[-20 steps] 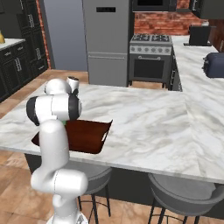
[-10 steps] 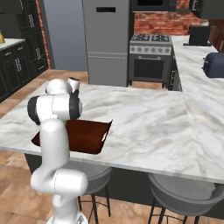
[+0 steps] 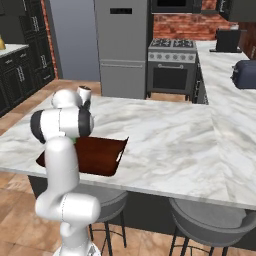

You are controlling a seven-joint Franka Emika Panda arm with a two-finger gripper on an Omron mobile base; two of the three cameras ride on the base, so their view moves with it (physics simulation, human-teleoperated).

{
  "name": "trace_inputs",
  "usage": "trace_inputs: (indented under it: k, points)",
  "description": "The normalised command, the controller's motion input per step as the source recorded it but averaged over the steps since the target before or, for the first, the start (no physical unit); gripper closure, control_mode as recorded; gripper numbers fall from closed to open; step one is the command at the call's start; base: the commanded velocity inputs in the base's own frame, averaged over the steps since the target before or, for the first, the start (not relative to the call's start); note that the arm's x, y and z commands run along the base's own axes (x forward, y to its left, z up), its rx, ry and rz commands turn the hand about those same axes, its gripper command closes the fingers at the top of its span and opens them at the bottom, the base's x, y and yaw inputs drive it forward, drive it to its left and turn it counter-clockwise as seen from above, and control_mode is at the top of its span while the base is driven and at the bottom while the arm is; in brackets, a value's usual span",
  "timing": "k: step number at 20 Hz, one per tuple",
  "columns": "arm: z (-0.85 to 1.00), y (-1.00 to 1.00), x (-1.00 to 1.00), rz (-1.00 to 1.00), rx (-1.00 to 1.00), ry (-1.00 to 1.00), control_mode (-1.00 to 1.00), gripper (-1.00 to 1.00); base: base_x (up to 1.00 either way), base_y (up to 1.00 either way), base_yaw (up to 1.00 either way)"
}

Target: There is a tray on the dining counter. Grab the cup, mug, and pitcher and place them on the tray. The pitcher may be placed next to the tray if it cannot fit the tray.

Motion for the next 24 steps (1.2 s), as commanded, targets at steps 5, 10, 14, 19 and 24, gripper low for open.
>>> trace_inputs:
  k: [5, 10, 14, 19, 24]
  points:
    - [0.56, -0.15, 0.0, 0.03, 0.0, 0.0, -1.0, -1.0, 0.0, 0.0, 0.0]
    - [0.63, -0.14, -0.02, 0.04, 0.0, 0.0, -1.0, -1.0, 0.0, 0.0, 0.0]
    - [0.64, -0.29, -0.43, 0.07, 0.0, 0.0, -1.0, -1.0, 0.0, 0.0, 0.0]
    - [0.44, -0.6, -0.58, 0.14, -0.01, 0.0, -1.0, -1.0, 0.0, 0.0, 0.0]
    - [0.35, -0.43, -0.73, 0.08, -0.11, -0.08, -1.0, -1.0, 0.0, 0.0, 0.0]
